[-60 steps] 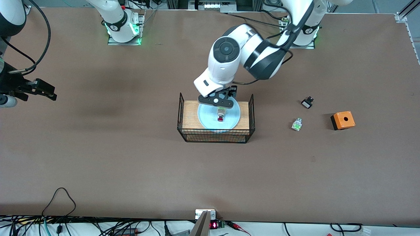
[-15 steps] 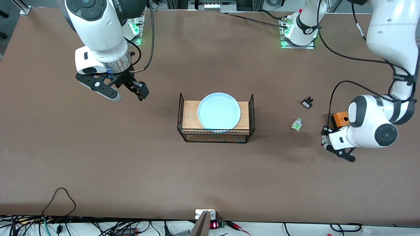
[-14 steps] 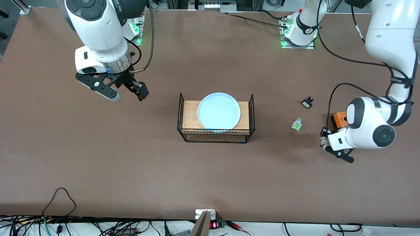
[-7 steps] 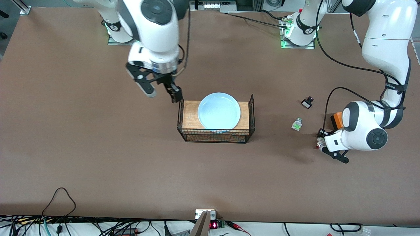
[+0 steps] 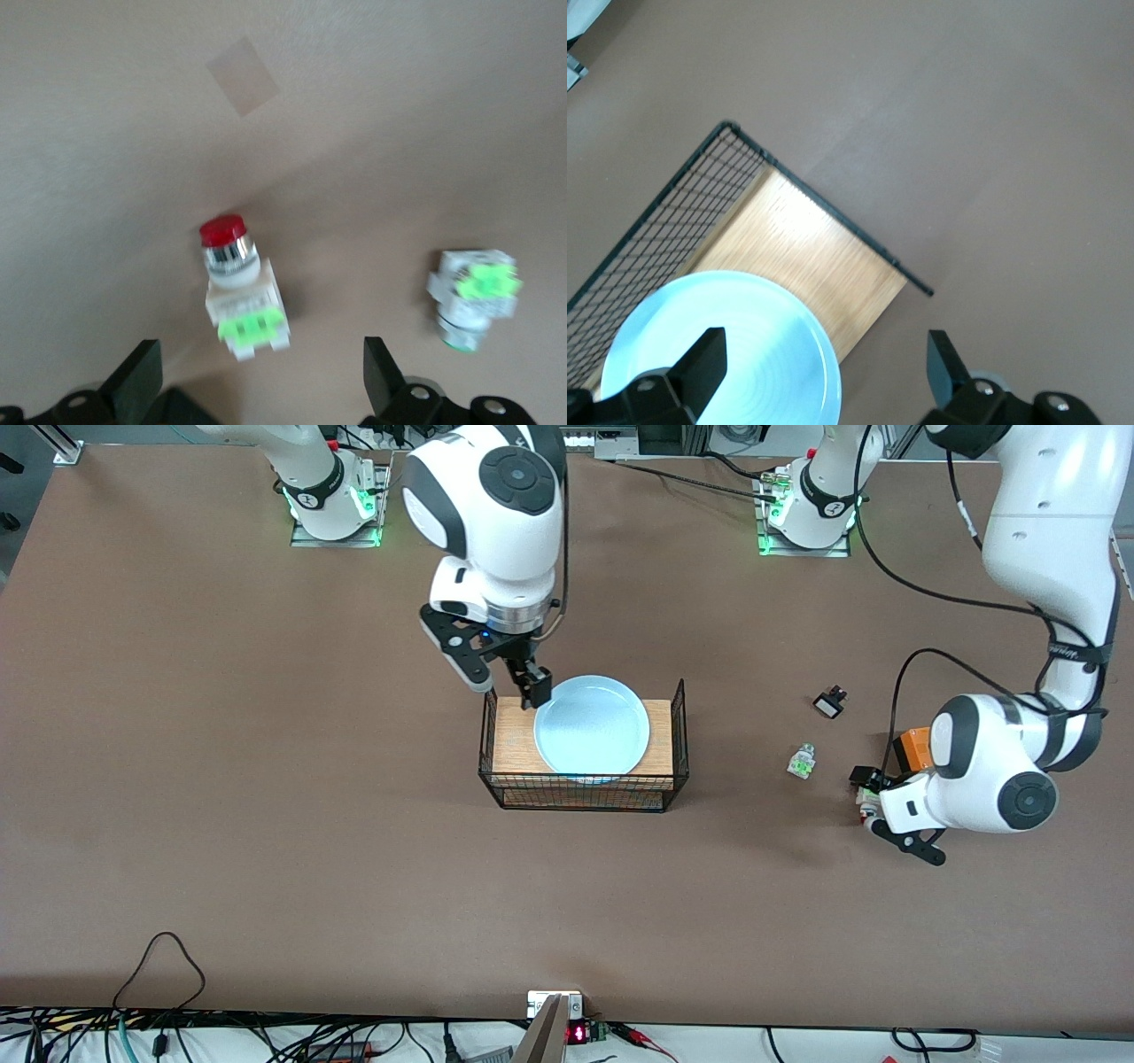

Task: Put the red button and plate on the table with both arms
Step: 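Set the button down with the left gripper while the right gripper lowers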

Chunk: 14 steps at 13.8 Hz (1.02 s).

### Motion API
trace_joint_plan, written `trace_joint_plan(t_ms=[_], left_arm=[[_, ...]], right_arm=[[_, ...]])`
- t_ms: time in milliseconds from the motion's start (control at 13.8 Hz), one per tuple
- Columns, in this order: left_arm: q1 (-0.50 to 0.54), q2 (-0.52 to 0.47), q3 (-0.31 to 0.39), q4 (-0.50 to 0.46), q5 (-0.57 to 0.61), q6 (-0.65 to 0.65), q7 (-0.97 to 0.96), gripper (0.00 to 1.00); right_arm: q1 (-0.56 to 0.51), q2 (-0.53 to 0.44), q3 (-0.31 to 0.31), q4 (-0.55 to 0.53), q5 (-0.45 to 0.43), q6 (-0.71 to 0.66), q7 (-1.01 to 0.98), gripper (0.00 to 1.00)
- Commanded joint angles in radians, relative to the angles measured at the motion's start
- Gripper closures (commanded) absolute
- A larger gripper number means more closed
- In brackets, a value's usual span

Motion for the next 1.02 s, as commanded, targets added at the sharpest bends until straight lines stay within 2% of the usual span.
trace_joint_plan(t_ms=[0, 73, 145, 363, 509, 654, 799, 945], left_arm=[[-0.001, -0.123, -0.030, -0.015, -0.007, -0.100, -0.125, 0.00], [-0.001, -0.154, -0.043, -0.013, -0.007, -0.144, -0.173, 0.00], [-0.001, -0.185, -0.066, -0.009, -0.007, -0.193, -0.216, 0.00], [-0.001, -0.243, -0.125, 0.100, -0.007, -0.380, -0.357, 0.00], [-0.001, -0.271, -0.141, 0.162, -0.007, -0.492, -0.418, 0.00], [-0.002, -0.341, -0.141, 0.160, -0.019, -0.500, -0.434, 0.00], [-0.008, -0.436, -0.109, 0.101, -0.102, -0.488, -0.476, 0.00], [-0.068, -0.542, -0.028, 0.014, -0.110, -0.404, -0.535, 0.00]], right_arm=[[0.002, 0.005, 0.064, 0.000, -0.116, 0.001, 0.033, 0.00], [-0.004, 0.005, 0.083, -0.011, -0.158, 0.004, 0.030, 0.00], [-0.008, 0.005, 0.089, -0.020, -0.148, 0.003, 0.050, 0.00], [-0.008, 0.006, 0.091, -0.023, -0.140, 0.003, 0.070, 0.00], [0.001, 0.019, 0.092, -0.025, -0.134, 0.017, 0.190, 0.00], [0.007, 0.037, 0.092, -0.028, -0.135, 0.061, 0.301, 0.00], [0.019, 0.069, 0.092, -0.029, -0.137, 0.087, 0.315, 0.00], [0.022, 0.092, 0.092, -0.037, -0.138, 0.107, 0.314, 0.00]])
